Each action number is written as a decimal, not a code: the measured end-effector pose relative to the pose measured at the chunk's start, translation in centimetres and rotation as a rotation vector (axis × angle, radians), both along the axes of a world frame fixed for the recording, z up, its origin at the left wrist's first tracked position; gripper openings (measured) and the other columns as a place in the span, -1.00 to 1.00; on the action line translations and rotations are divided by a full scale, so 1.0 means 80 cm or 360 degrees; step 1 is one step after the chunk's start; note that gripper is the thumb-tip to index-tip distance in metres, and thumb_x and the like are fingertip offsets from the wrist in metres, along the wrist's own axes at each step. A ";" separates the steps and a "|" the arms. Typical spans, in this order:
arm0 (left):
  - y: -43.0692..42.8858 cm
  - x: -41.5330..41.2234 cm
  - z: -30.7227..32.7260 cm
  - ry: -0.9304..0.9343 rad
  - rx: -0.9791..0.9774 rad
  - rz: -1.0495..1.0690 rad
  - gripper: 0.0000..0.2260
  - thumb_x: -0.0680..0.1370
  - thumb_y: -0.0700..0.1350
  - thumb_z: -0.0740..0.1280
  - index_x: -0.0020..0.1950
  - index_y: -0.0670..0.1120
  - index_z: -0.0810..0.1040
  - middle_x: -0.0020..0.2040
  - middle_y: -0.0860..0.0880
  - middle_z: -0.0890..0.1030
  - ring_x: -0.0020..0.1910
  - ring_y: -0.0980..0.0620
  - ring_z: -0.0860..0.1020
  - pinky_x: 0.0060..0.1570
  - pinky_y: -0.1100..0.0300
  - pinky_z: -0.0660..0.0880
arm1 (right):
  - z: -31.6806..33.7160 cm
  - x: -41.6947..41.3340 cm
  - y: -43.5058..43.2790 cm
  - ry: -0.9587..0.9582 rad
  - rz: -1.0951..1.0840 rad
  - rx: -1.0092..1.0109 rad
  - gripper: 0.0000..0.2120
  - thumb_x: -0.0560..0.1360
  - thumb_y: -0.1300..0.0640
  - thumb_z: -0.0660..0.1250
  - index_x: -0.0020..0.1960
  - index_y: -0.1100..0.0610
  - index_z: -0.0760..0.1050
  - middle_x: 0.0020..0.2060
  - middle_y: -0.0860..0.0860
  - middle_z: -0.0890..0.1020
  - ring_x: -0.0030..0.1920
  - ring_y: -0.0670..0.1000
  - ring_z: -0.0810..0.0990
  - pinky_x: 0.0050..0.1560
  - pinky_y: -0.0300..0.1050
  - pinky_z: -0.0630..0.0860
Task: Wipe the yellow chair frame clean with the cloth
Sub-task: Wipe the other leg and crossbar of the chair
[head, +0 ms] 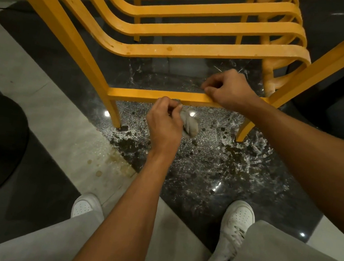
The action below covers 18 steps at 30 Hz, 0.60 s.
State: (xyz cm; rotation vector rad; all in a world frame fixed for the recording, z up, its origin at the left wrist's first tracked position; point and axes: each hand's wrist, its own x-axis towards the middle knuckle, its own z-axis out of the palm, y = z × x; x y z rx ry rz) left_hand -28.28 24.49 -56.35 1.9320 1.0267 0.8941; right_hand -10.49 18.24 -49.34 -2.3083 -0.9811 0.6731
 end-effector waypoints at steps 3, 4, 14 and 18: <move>-0.018 0.017 0.002 0.0045 0.0012 -0.0109 -0.91 0.60 -0.24 0.47 -0.08 -0.14 0.62 -0.06 0.00 0.65 -0.09 0.09 0.61 -0.09 0.27 0.58 | 0.004 0.013 -0.019 -0.0064 -0.0016 -0.0058 -0.82 0.62 0.10 0.41 0.16 0.09 0.73 0.04 0.03 0.74 0.05 -0.05 0.63 0.09 -0.16 0.53; -0.023 0.022 0.002 0.0057 0.0020 -0.0134 -0.91 0.60 -0.25 0.48 -0.08 -0.15 0.62 -0.06 0.00 0.65 -0.09 0.10 0.61 -0.09 0.29 0.57 | 0.005 0.016 -0.024 -0.0068 -0.0027 -0.0072 -0.81 0.62 0.08 0.40 0.17 0.08 0.73 0.04 0.03 0.73 0.05 -0.05 0.62 0.09 -0.16 0.52; -0.010 0.003 -0.006 -0.0022 -0.0159 0.0245 -0.94 0.60 -0.27 0.46 0.05 -0.14 0.67 0.01 -0.05 0.69 -0.08 0.13 0.65 -0.08 0.40 0.58 | 0.001 0.021 -0.027 -0.0006 -0.0063 -0.0071 -0.78 0.63 0.06 0.38 0.19 0.10 0.72 0.09 0.04 0.72 0.09 -0.04 0.61 0.08 -0.19 0.47; -0.040 0.035 -0.005 0.0022 -0.0100 0.0071 -0.98 0.60 -0.24 0.47 -0.02 -0.14 0.67 -0.05 -0.03 0.68 -0.10 0.07 0.63 -0.11 0.34 0.58 | 0.000 0.025 -0.033 -0.0013 -0.0103 -0.0021 -0.80 0.61 0.06 0.40 0.16 0.09 0.73 0.07 0.03 0.74 0.07 -0.07 0.63 0.05 -0.21 0.49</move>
